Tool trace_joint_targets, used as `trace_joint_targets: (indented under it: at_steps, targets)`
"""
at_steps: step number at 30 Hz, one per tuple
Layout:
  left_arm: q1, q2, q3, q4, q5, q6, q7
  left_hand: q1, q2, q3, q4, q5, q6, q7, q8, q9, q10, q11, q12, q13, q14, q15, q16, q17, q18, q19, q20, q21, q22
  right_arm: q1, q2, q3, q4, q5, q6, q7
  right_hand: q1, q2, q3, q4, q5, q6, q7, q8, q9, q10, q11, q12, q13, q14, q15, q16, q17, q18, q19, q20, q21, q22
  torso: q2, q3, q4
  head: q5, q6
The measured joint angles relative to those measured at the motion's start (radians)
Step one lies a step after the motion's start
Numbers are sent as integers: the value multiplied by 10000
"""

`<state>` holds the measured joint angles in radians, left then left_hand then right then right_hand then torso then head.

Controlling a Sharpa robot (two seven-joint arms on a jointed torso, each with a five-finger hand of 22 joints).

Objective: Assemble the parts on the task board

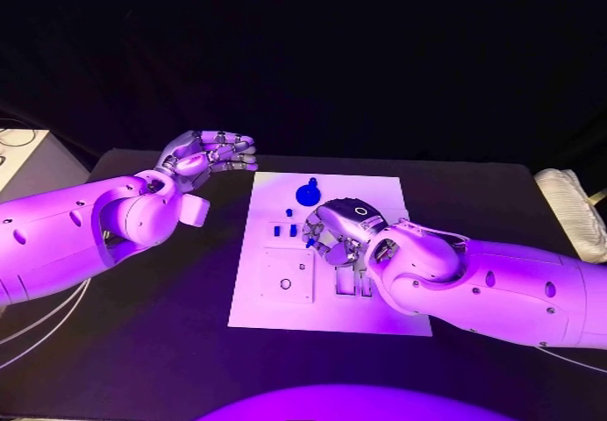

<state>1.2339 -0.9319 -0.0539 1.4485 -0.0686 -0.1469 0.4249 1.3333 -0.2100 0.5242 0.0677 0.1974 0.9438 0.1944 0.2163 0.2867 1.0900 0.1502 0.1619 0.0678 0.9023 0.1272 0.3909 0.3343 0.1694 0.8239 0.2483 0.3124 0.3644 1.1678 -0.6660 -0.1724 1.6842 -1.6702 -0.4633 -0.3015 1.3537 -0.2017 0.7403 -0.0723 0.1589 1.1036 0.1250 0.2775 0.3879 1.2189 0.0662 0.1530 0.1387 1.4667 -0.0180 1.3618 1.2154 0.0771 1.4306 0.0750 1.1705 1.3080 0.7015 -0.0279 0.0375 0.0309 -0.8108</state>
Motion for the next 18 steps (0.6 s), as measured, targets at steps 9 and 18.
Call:
trace_joint_targets:
  at_steps: [9,18]
  targets:
    - [0,111,-2,-23,-91,5,11,40,40,0,0,0,0,0,38,0,0,0,0,0,0,0,0,-1,0,0,0,-42,-11,-219,194,-46,-19,-248,90,-8,-91,-12,-8,-7,0,-20,-16,-3,-2,53,-19,-5,-16,0,0,0,-1,1,0,0,0,-1,11,13,-26,173,-112]
    - [0,146,-5,-34,-144,13,14,40,40,0,0,0,0,0,39,-1,0,0,1,0,0,0,0,-2,0,0,0,-44,-15,-305,262,-75,-65,-448,193,-31,-91,-12,21,-36,-2,-22,-18,-12,-5,72,-36,-26,-17,0,0,0,-2,1,0,1,0,-2,12,18,-24,213,-184]
